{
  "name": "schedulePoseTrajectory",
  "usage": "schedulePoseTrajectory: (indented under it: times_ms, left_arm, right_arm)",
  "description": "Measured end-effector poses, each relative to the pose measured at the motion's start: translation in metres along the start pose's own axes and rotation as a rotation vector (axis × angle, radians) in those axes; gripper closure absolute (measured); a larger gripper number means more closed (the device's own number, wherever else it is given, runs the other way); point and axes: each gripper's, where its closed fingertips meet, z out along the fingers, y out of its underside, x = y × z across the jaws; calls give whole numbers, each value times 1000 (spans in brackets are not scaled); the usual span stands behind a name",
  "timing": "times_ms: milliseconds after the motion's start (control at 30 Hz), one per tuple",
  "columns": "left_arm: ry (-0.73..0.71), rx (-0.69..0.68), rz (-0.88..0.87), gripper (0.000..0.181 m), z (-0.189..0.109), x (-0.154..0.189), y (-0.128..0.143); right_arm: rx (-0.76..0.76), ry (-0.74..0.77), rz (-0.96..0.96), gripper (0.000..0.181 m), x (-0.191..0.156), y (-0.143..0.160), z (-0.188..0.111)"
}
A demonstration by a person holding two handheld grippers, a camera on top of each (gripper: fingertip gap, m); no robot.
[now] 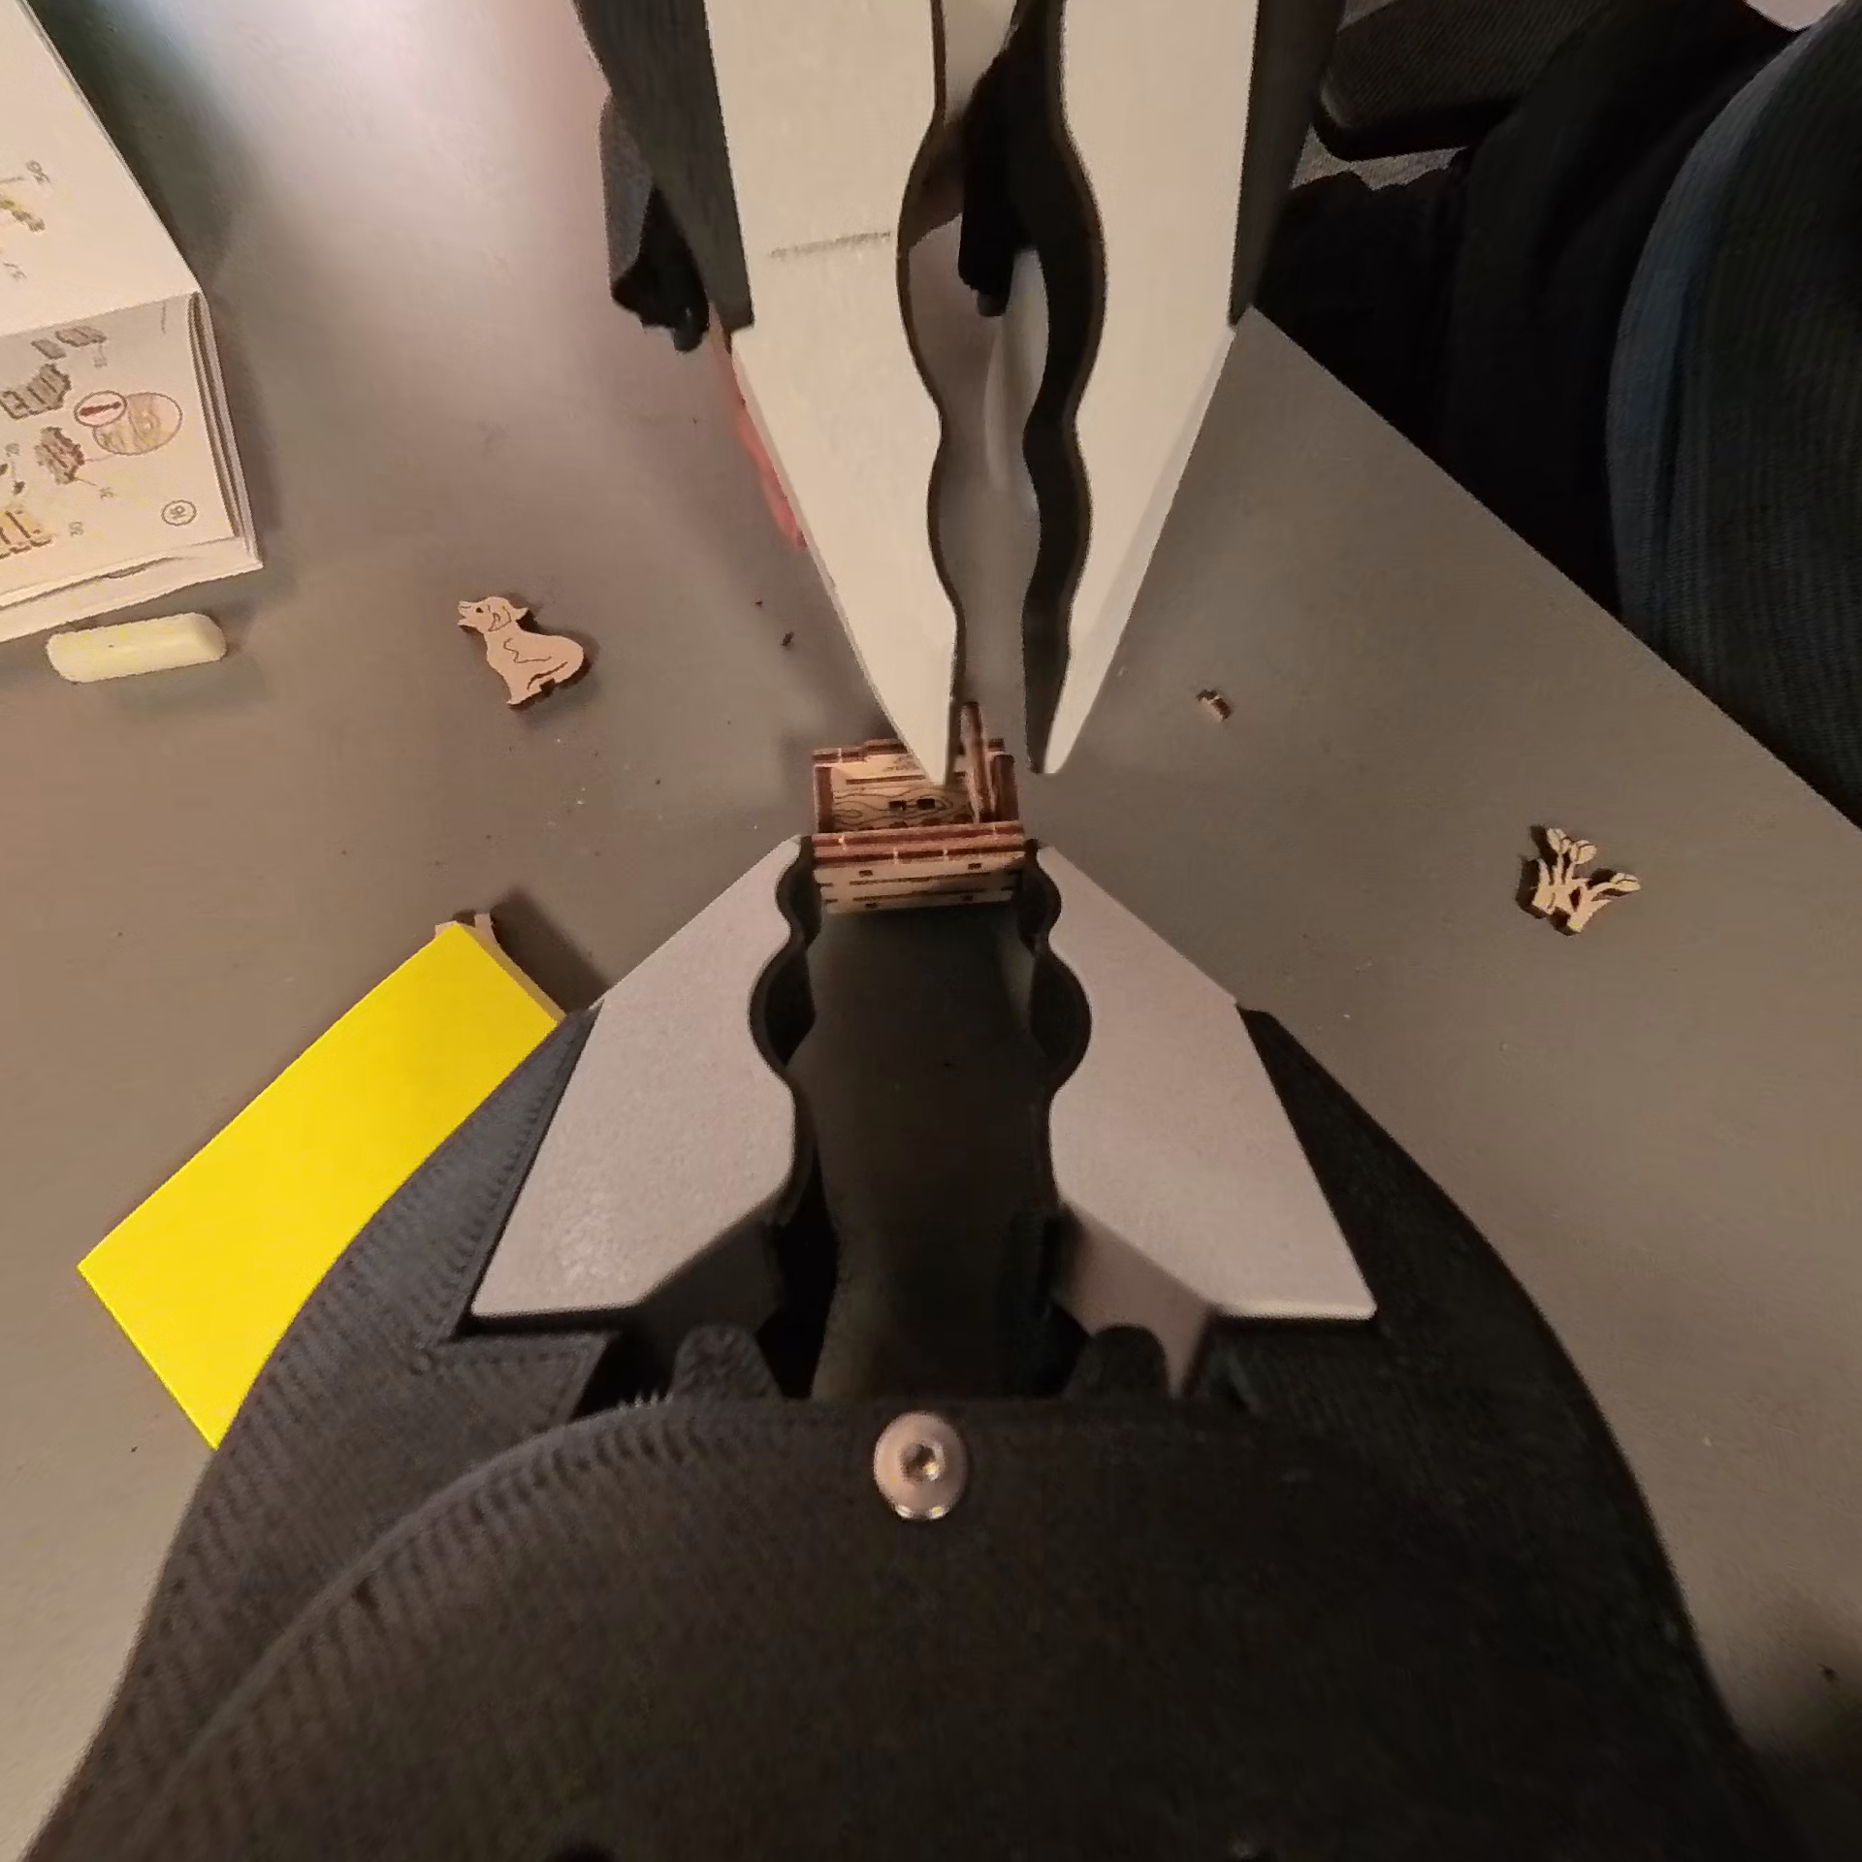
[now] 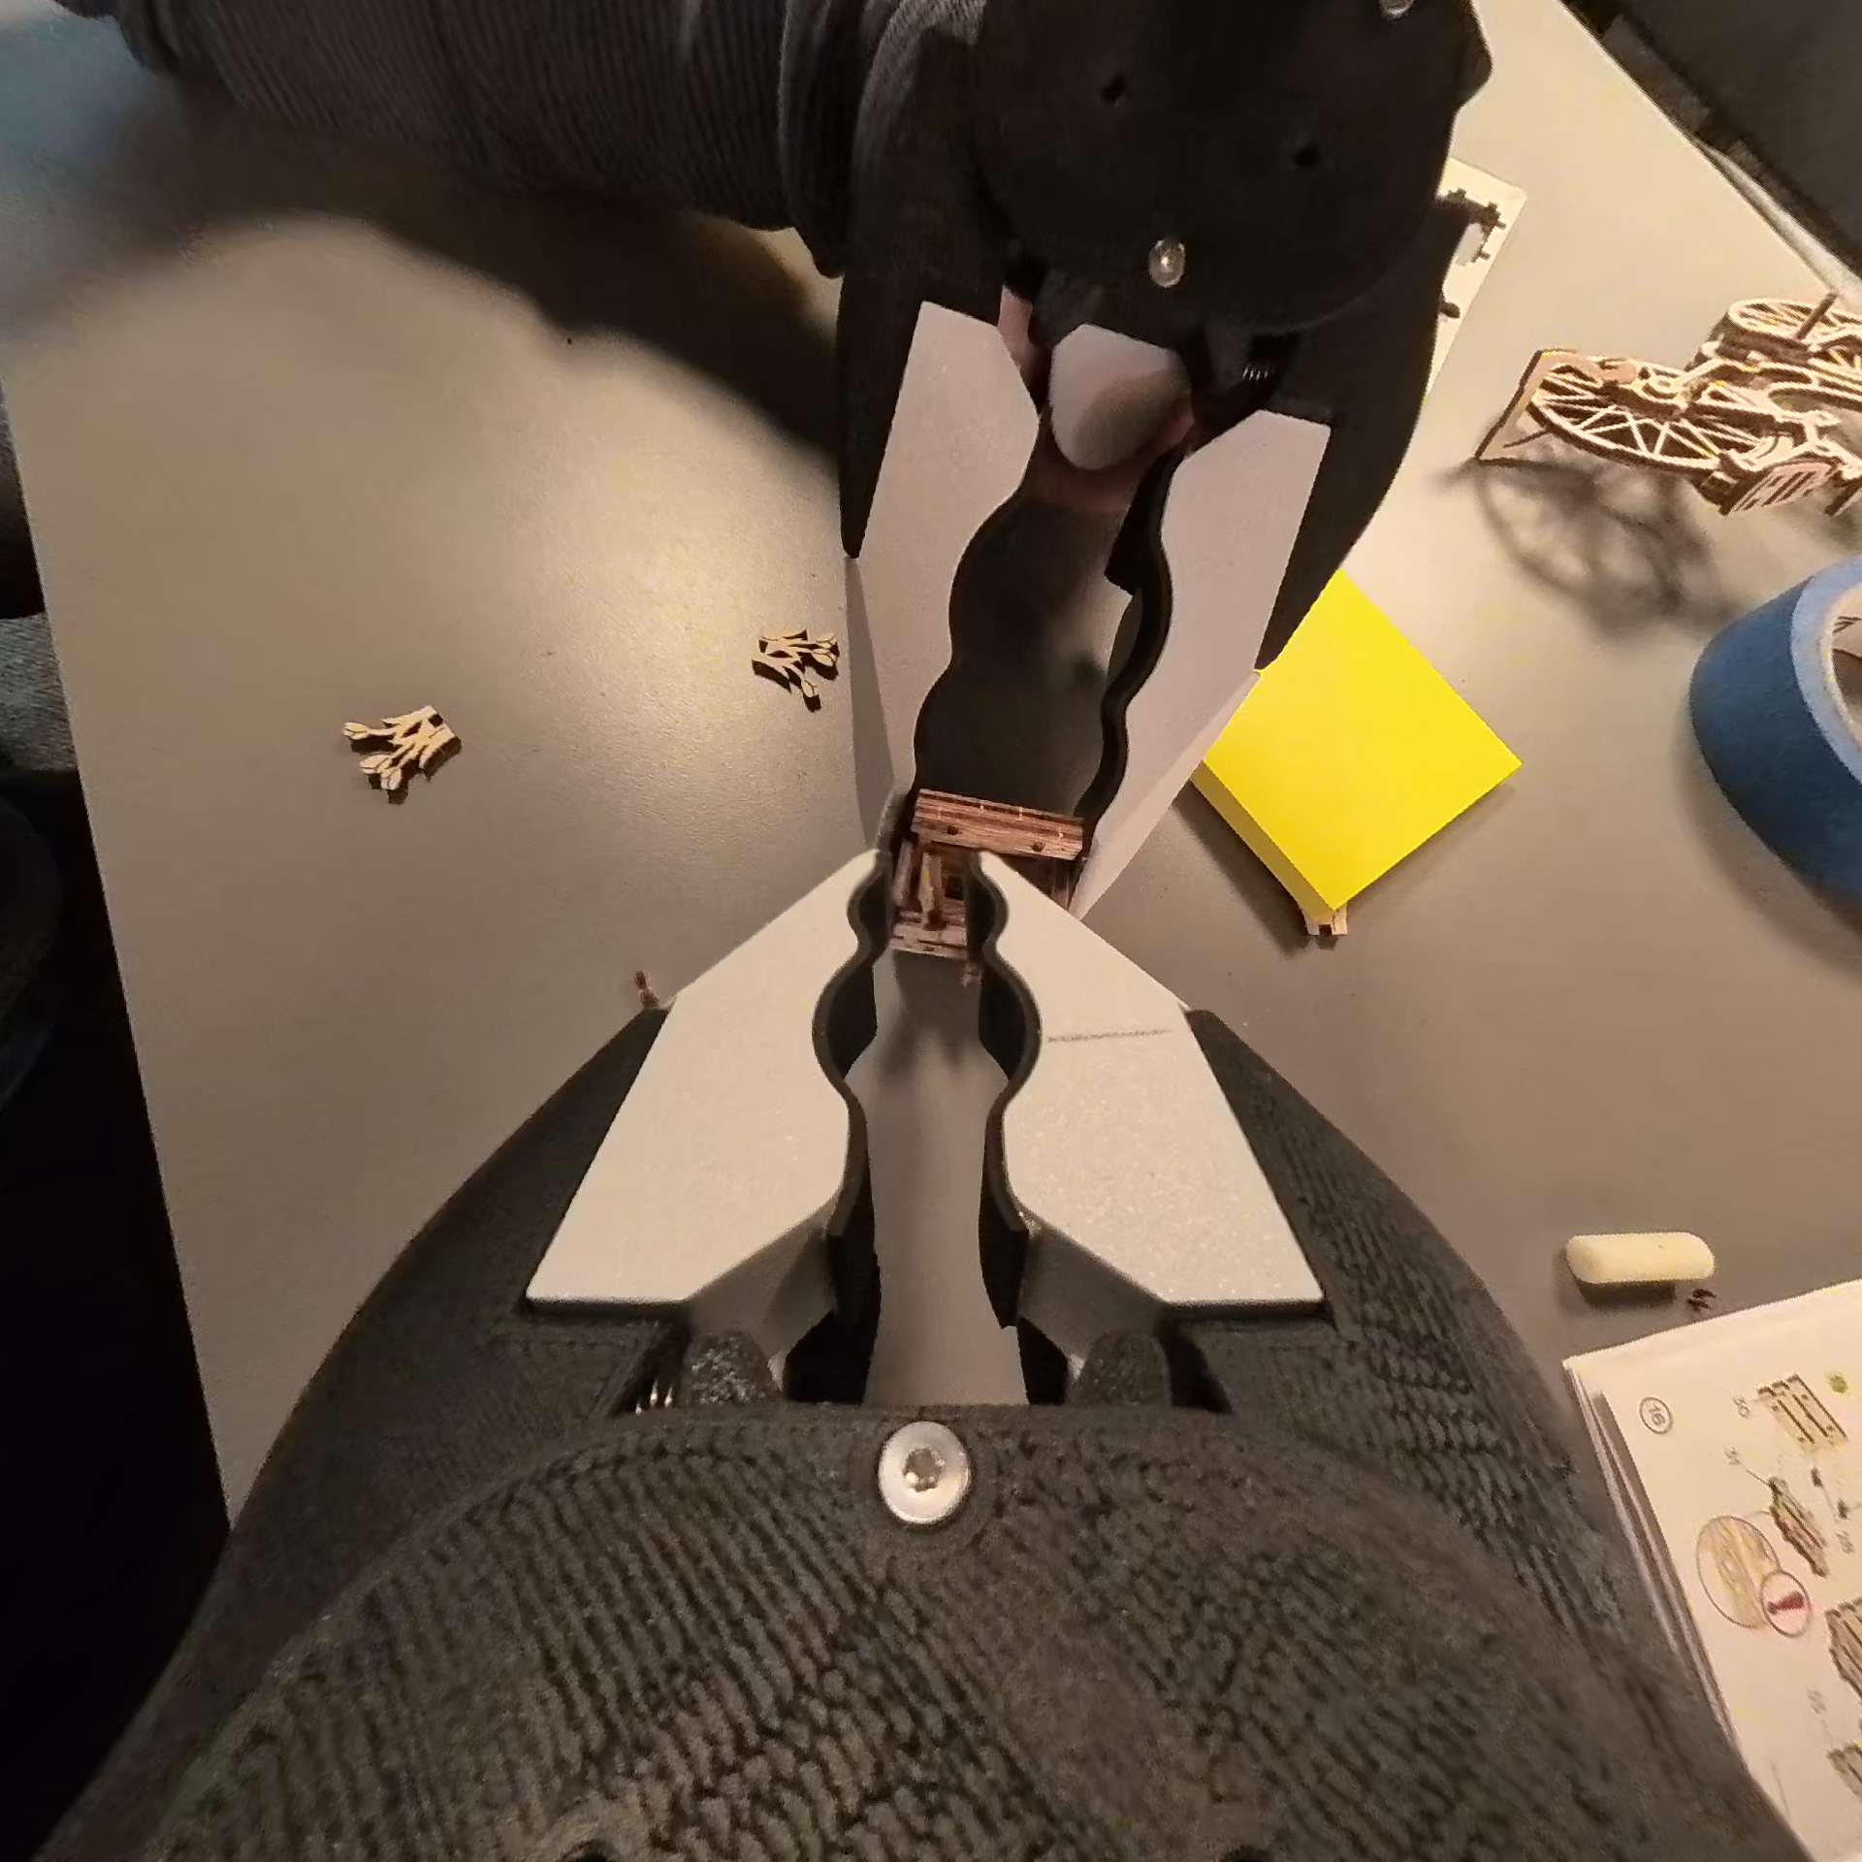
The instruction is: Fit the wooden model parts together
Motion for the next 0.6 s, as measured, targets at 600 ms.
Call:
schedulePoseTrajectory:
  times_ms: [600]
  left_arm:
    - [-19,-27,-4,143,1,-1,-1]
  right_arm:
    - [-381,-41,-18,180,1,7,-1]
